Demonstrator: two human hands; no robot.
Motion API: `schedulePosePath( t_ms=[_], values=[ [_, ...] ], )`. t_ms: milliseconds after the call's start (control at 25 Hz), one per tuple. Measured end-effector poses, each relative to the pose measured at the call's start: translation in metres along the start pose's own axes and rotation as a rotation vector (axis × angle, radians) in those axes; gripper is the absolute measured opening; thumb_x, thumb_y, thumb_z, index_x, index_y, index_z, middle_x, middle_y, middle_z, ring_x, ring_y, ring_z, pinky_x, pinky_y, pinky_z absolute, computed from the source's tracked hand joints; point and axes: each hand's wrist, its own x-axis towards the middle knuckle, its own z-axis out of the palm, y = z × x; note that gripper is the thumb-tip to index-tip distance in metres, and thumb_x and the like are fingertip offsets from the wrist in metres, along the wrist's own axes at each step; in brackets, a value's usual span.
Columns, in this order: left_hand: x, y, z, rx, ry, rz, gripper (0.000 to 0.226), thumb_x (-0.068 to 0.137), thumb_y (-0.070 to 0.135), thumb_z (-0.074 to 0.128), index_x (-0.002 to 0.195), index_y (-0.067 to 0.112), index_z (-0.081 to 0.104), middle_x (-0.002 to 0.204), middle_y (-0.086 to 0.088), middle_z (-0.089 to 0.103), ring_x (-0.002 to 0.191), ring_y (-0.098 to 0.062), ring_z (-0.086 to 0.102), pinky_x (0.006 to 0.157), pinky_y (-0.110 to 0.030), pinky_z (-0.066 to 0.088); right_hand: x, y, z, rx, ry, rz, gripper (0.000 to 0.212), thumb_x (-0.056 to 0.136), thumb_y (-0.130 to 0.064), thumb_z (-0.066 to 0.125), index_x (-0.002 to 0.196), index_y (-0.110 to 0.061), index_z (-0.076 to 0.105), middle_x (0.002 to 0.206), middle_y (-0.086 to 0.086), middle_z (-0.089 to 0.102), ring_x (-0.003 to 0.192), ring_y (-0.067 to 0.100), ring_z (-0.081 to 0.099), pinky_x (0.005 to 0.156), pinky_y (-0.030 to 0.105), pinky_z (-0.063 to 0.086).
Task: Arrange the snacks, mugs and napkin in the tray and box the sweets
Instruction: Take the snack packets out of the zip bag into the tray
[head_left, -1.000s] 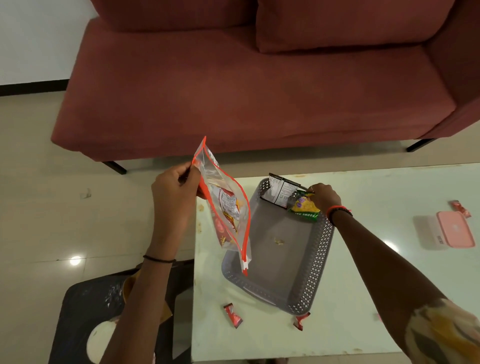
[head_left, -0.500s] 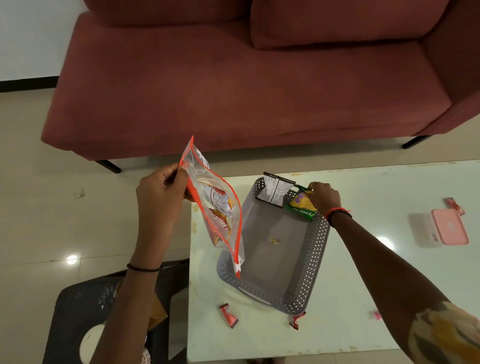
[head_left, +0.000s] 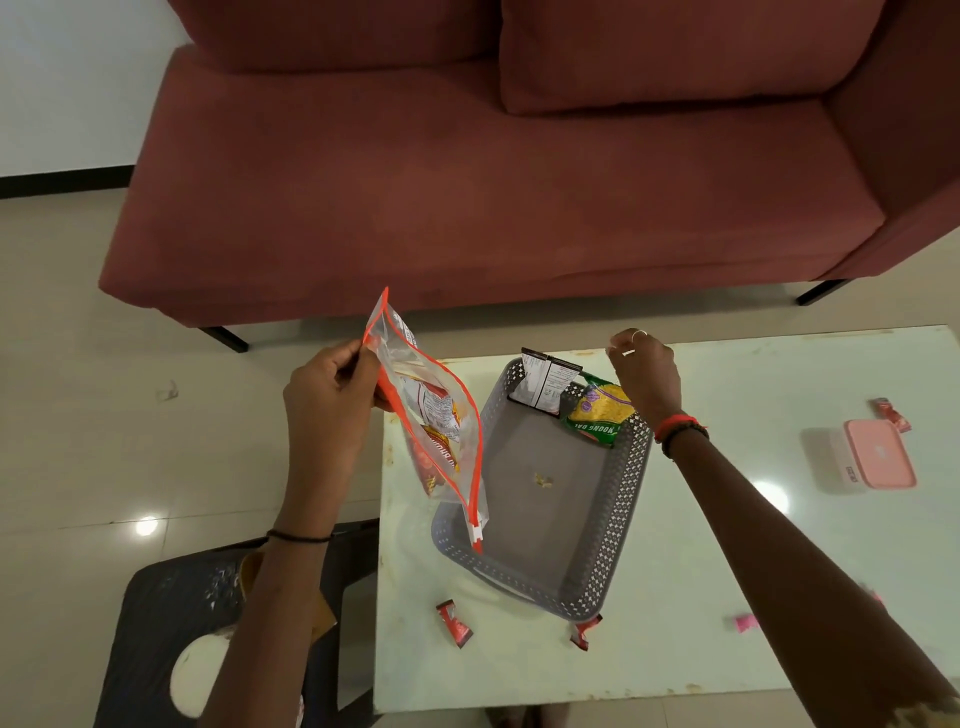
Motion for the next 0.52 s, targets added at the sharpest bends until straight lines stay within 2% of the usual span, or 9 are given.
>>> schedulePosePath(
  t_ms=[40,120,200,280,320,400,440,520],
  values=[
    [-0.003,0.001,0.0,0.003,-0.002,-0.003,0.025,0.093,0.026,0.052,0.102,0.008,0.068,0.084,-0.002,0.068,0.069,-0.012,0.067,0.064,-0.018,0.056,-0.009,-0.014,-0.012,0.037,0.008,0.007,0.023,0.093,-0.019,0.051,0.101,-0.005,0.066,0.107,0.012,0.07,0.099,0.03,0.064,0.08,0.029,0.047],
    [-0.012,0.004,-0.002,0.015,-0.002,0.006,0.028,0.093,0.025,0.051,0.106,0.006,0.067,0.086,-0.002,0.066,0.069,-0.013,0.064,0.059,-0.009,0.052,-0.035,-0.051,-0.044,0.115,0.015,-0.039,0.022,0.093,-0.018,0.051,0.093,-0.003,0.067,0.1,0.013,0.072,0.093,0.027,0.066,0.077,0.024,0.048],
    [-0.02,0.007,-0.003,0.024,-0.005,0.012,0.028,0.094,0.025,0.05,0.107,0.006,0.067,0.085,0.0,0.064,0.068,-0.012,0.062,0.056,-0.002,0.047,-0.075,-0.093,-0.08,0.31,-0.002,-0.139,0.011,0.09,-0.017,0.059,0.084,-0.013,0.068,0.087,0.005,0.073,0.08,0.017,0.067,0.07,0.011,0.046],
    [-0.03,0.01,-0.002,0.054,-0.022,0.015,0.029,0.094,0.024,0.049,0.108,0.004,0.066,0.087,-0.002,0.065,0.071,-0.013,0.062,0.053,-0.001,0.046,-0.123,-0.133,-0.111,0.505,-0.144,-0.273,0.013,0.087,-0.02,0.064,0.076,-0.025,0.067,0.073,-0.003,0.072,0.072,0.012,0.07,0.071,0.014,0.052],
    [-0.035,0.013,-0.002,0.072,-0.023,0.015,0.03,0.095,0.024,0.048,0.108,0.003,0.066,0.089,-0.004,0.065,0.071,-0.013,0.061,0.052,0.0,0.045,-0.147,-0.149,-0.12,0.558,-0.29,-0.318,0.014,0.087,-0.02,0.063,0.075,-0.026,0.068,0.072,-0.002,0.073,0.072,0.011,0.071,0.075,0.019,0.056],
    [-0.046,0.018,0.0,0.094,-0.013,0.024,0.029,0.095,0.021,0.048,0.104,0.002,0.067,0.088,-0.01,0.067,0.068,-0.012,0.058,0.052,0.003,0.041,-0.186,-0.167,-0.119,0.503,-0.601,-0.321,0.016,0.091,-0.016,0.057,0.087,-0.017,0.072,0.086,0.006,0.075,0.083,0.019,0.072,0.085,0.031,0.057],
    [-0.052,0.02,0.0,0.101,-0.007,0.032,0.028,0.095,0.019,0.048,0.102,0.0,0.068,0.087,-0.014,0.068,0.067,-0.012,0.056,0.054,0.004,0.039,-0.198,-0.17,-0.112,0.414,-0.681,-0.303,0.02,0.093,-0.014,0.052,0.094,-0.011,0.072,0.094,0.011,0.074,0.087,0.022,0.07,0.086,0.029,0.056],
    [-0.062,0.023,0.0,0.102,-0.02,0.041,0.026,0.094,0.017,0.049,0.103,0.0,0.067,0.089,-0.019,0.068,0.069,-0.014,0.057,0.054,0.004,0.04,-0.207,-0.165,-0.097,0.169,-0.66,-0.306,0.027,0.096,-0.009,0.043,0.108,-0.005,0.067,0.106,0.019,0.069,0.089,0.027,0.065,0.071,0.014,0.049]
  ],
)
